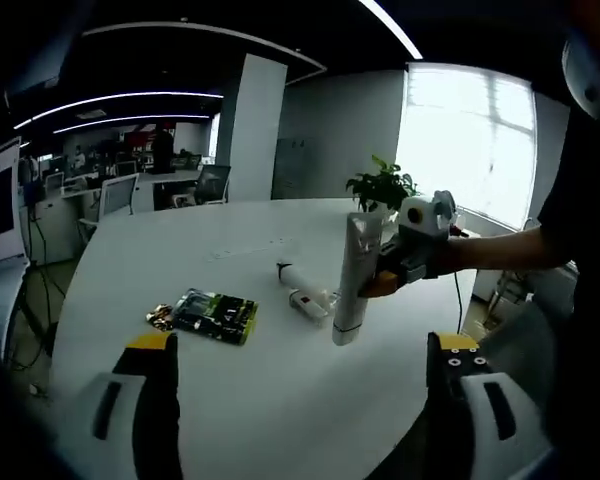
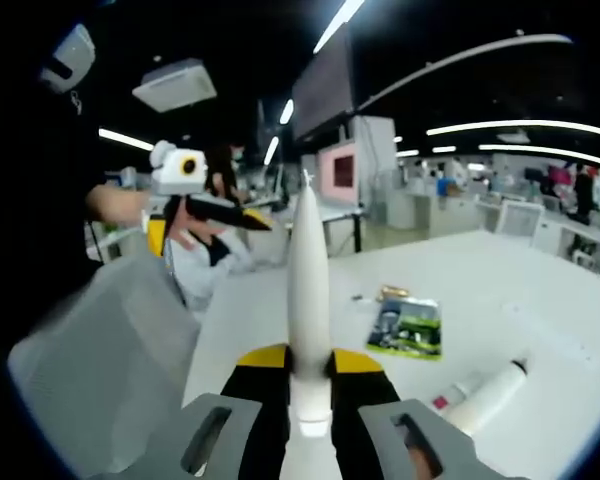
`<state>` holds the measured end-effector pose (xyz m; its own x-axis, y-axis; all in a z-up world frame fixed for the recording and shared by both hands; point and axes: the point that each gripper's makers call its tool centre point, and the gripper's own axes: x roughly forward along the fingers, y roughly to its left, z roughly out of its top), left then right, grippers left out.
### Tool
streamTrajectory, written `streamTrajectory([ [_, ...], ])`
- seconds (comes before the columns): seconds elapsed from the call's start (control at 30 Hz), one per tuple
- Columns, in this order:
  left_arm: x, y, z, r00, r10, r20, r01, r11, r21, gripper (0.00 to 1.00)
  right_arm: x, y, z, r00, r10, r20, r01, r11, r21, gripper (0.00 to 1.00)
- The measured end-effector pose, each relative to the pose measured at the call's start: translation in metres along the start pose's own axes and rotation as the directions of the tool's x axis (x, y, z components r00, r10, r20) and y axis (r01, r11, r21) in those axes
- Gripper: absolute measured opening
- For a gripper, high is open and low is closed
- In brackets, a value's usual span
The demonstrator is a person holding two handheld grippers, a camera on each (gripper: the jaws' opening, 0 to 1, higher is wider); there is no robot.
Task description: Arrange the skincare products in the storage area until every visible bottle or jar stands upright without overlapping.
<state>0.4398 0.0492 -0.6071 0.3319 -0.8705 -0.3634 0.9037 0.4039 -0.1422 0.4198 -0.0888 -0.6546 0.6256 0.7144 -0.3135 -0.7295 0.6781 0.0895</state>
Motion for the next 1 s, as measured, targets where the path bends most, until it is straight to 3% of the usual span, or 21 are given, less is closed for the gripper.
streamTrajectory([
  [0.5, 0.007, 0.011, -0.013, 0.999, 0.039, -0.022, -0.04, 0.999, -0.014, 0.99, 0.007, -0.021, -0.023, 1.0, 0.015, -0.009, -0.016, 0.998, -0.062, 0.05],
  [1.0, 0.001, 0.019, -0.026, 0.995, 0.085, -0.045, -0.086, 0.996, -0.032, 0.99, 0.015, -0.044, -0.036, 1.0, -0.002, 0.009, 0.003, 0.998, -0.06, 0.05],
])
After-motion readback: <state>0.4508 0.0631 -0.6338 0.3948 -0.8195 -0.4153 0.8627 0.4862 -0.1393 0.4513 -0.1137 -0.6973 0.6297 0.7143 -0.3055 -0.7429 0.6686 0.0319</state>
